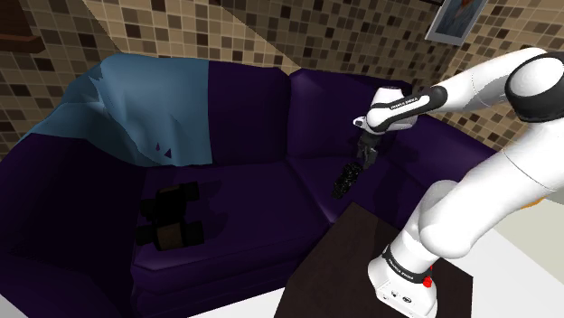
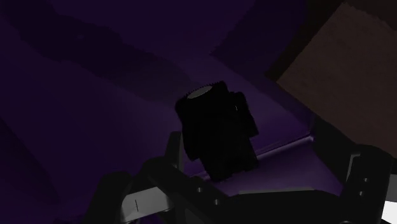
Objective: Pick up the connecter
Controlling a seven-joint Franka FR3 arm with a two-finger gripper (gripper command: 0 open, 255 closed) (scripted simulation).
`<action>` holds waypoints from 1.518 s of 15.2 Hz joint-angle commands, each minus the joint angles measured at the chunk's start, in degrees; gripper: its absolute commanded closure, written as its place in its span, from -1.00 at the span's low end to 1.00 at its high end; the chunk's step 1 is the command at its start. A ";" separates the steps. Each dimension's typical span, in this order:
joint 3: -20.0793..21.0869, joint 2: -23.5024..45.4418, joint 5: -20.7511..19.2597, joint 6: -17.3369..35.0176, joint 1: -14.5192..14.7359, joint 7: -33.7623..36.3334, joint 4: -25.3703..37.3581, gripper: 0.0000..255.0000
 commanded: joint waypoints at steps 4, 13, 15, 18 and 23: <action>-4.59 8.89 6.51 6.49 3.16 -8.14 1.11 -1.00; -5.55 14.06 11.94 11.03 4.27 -11.98 0.25 1.00; -5.53 14.03 11.90 11.03 4.28 -11.93 0.22 1.00; -5.54 14.08 11.99 11.00 4.29 -12.00 0.29 1.00; -5.25 10.50 8.02 8.07 3.80 -9.22 0.74 1.00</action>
